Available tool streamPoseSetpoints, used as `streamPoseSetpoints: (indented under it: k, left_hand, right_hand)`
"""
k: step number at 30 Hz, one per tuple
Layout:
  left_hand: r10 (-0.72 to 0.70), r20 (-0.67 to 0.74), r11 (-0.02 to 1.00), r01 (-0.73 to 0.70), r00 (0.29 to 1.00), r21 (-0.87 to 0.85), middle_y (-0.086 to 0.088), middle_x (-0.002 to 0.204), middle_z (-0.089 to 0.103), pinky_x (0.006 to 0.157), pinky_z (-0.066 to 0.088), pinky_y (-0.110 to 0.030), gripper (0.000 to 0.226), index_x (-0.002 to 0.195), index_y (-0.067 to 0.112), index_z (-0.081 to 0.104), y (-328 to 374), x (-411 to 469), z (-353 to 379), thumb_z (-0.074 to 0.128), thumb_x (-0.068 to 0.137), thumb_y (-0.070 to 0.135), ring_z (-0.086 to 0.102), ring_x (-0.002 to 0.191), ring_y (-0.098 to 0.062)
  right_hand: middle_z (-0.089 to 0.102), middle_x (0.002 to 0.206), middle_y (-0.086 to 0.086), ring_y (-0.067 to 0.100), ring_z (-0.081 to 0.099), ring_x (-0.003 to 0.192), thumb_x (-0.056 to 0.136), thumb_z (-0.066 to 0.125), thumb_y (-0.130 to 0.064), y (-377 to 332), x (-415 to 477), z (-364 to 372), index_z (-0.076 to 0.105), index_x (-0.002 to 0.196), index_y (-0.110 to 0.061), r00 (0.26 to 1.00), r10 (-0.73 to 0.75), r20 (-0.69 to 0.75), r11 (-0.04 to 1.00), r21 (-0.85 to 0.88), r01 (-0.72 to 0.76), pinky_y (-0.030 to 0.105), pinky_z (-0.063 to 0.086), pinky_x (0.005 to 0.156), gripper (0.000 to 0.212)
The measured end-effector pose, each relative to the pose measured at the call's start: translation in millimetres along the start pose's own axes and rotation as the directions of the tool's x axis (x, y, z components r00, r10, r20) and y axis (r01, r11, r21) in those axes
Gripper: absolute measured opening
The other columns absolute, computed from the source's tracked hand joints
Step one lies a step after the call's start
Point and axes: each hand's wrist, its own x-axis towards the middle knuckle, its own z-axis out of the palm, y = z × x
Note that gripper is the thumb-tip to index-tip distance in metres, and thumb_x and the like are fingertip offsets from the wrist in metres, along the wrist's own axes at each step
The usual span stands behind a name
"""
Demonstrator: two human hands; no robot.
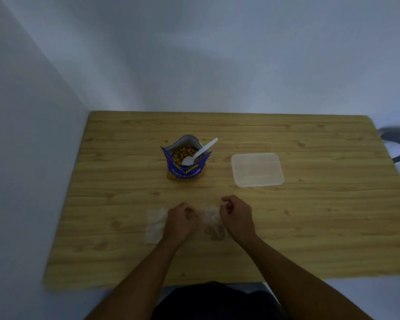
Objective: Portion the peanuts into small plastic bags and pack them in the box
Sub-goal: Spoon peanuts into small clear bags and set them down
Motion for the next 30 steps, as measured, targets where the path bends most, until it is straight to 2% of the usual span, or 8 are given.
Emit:
streamPoseSetpoints:
  k: [4,8,10,13,17,21,26,30]
  left_hand:
    - [-0.013,-0.128,1.0,0.01,0.992,-0.023,0.003,0.075,0.067,0.055,0.037,-0.003,0.012,0.085,0.012,0.071,-8.1,8.9,-27.3,0.06,0.084,0.007,0.055,0.062,0.001]
    - [-0.014,-0.207,0.999,0.021,0.978,0.031,-0.004,0.082,0.072,0.062,0.036,-0.013,0.013,0.086,0.011,0.072,-30.4,9.2,-45.3,0.061,0.083,0.007,0.059,0.072,-0.012]
    - [-0.022,-0.178,0.997,0.034,0.984,0.063,-0.006,0.088,0.071,0.068,0.038,-0.017,0.014,0.091,0.011,0.072,-44.2,5.6,-49.7,0.062,0.081,0.008,0.056,0.076,-0.011]
    - [0.008,-0.101,0.994,0.003,0.995,0.106,-0.006,0.097,0.068,0.074,0.045,-0.018,0.02,0.1,0.01,0.071,-60.3,-1.5,-51.2,0.063,0.081,0.01,0.06,0.084,-0.014]
    - [0.035,-0.047,0.993,-0.029,0.998,0.115,-0.004,0.099,0.065,0.064,0.04,0.0,0.026,0.107,0.01,0.071,-72.4,-3.0,-47.9,0.069,0.081,0.011,0.058,0.077,-0.006]
    - [0.081,-0.018,0.99,-0.078,0.997,0.121,-0.001,0.096,0.06,0.07,0.047,-0.009,0.028,0.105,0.011,0.071,-75.6,-1.4,-46.6,0.072,0.077,0.009,0.056,0.075,-0.006]
    - [0.103,-0.015,0.989,-0.101,0.995,0.105,-0.001,0.092,0.056,0.064,0.041,-0.002,0.033,0.103,0.007,0.071,-77.3,1.5,-45.4,0.069,0.073,-0.005,0.05,0.067,0.001]
    - [0.176,0.015,0.972,-0.176,0.984,0.154,0.0,0.089,0.058,0.068,0.042,-0.008,0.018,0.097,0.014,0.072,-81.2,2.4,-45.7,0.071,0.08,0.009,0.058,0.075,-0.012]
  right_hand:
    - [0.063,0.085,-0.004,0.01,0.058,0.069,0.087,0.065,-0.009,-15.6,4.4,10.3,0.071,0.105,-0.015,0.981,-0.193,0.017,0.981,-0.002,0.193,0.029,0.051,0.067,0.02]
    - [0.065,0.089,0.0,0.015,0.06,0.075,0.084,0.059,-0.017,-35.1,1.2,34.5,0.072,0.098,-0.018,0.916,-0.356,0.186,0.93,-0.024,0.367,0.03,0.051,0.07,0.019]
    - [0.066,0.092,0.002,0.021,0.062,0.087,0.082,0.053,-0.03,-40.4,-2.0,48.5,0.072,0.1,-0.02,0.87,-0.375,0.321,0.894,-0.123,0.431,0.034,0.052,0.076,0.027]
    - [0.065,0.091,0.001,0.027,0.061,0.089,0.075,0.062,-0.044,-39.5,-7.3,66.8,0.072,0.099,-0.024,0.826,-0.372,0.423,0.771,-0.354,0.529,0.038,0.05,0.076,0.033]
    - [0.064,0.091,0.0,0.027,0.06,0.09,0.071,0.072,-0.044,-33.7,-13.8,78.8,0.071,0.095,-0.026,0.859,-0.323,0.397,0.734,-0.468,0.492,0.04,0.051,0.077,0.03]
    - [0.064,0.093,-0.001,0.026,0.057,0.094,0.077,0.073,-0.04,-30.2,-15.4,79.8,0.072,0.096,-0.028,0.874,-0.326,0.359,0.762,-0.448,0.468,0.04,0.047,0.079,0.022]
    - [0.065,0.089,-0.004,0.025,0.057,0.092,0.079,0.07,-0.038,-30.6,-16.7,80.5,0.073,0.089,-0.029,0.872,-0.351,0.341,0.768,-0.427,0.477,0.038,0.043,0.077,0.014]
    - [0.072,0.086,-0.006,0.023,0.058,0.085,0.081,0.064,-0.038,-26.9,-14.0,75.2,0.076,0.094,-0.032,0.865,-0.399,0.305,0.786,-0.371,0.494,0.036,0.043,0.074,0.019]
